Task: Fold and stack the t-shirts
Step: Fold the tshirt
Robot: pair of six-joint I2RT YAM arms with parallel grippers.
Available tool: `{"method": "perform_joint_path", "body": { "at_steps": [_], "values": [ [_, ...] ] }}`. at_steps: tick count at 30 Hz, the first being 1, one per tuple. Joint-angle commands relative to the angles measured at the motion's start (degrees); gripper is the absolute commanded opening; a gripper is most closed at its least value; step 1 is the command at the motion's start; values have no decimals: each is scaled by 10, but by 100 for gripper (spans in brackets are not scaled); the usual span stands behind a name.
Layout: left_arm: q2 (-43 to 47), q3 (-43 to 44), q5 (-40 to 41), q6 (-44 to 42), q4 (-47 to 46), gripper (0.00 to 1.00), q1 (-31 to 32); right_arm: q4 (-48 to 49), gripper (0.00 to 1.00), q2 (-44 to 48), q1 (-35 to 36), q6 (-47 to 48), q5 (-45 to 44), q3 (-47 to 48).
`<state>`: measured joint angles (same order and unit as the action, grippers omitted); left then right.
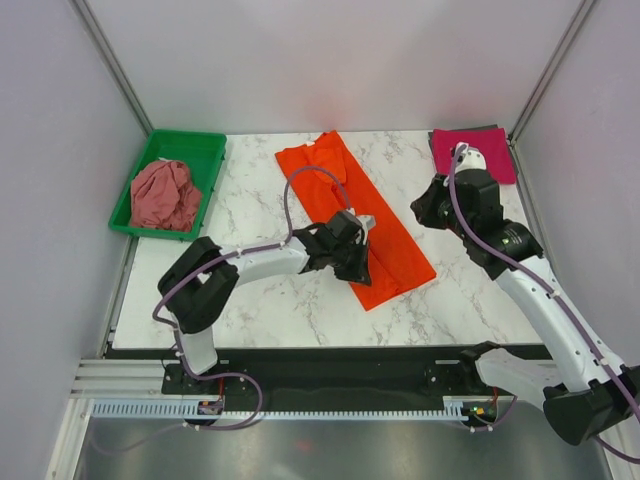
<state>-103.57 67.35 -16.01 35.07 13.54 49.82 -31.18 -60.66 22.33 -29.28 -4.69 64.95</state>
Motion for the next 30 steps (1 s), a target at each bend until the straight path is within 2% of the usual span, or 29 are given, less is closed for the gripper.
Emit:
{"method": "perform_joint_path", "body": {
  "at_steps": [1,9,15,23,26,30],
  "values": [
    [-22,-2,36,30,-55,2,18,-4,15,24,-2,4,6,-7],
    [-78,14,29,30,-62,2,24,-7,15,36,-2,3,-5,-11],
    [-67,-39,29,46,-62,2,30,-7,15,28,-1,4,-6,-10],
    [47,-174,89,72,-20,2,30,-10,16,10,-1,22,42,-36],
    [106,-213,131,70,24,2,30,4,15,-4,-1,28,96,-73],
    [173,-247,179,65,94,2,30,72,14,-7,8,5,165,-174]
  ]
}}
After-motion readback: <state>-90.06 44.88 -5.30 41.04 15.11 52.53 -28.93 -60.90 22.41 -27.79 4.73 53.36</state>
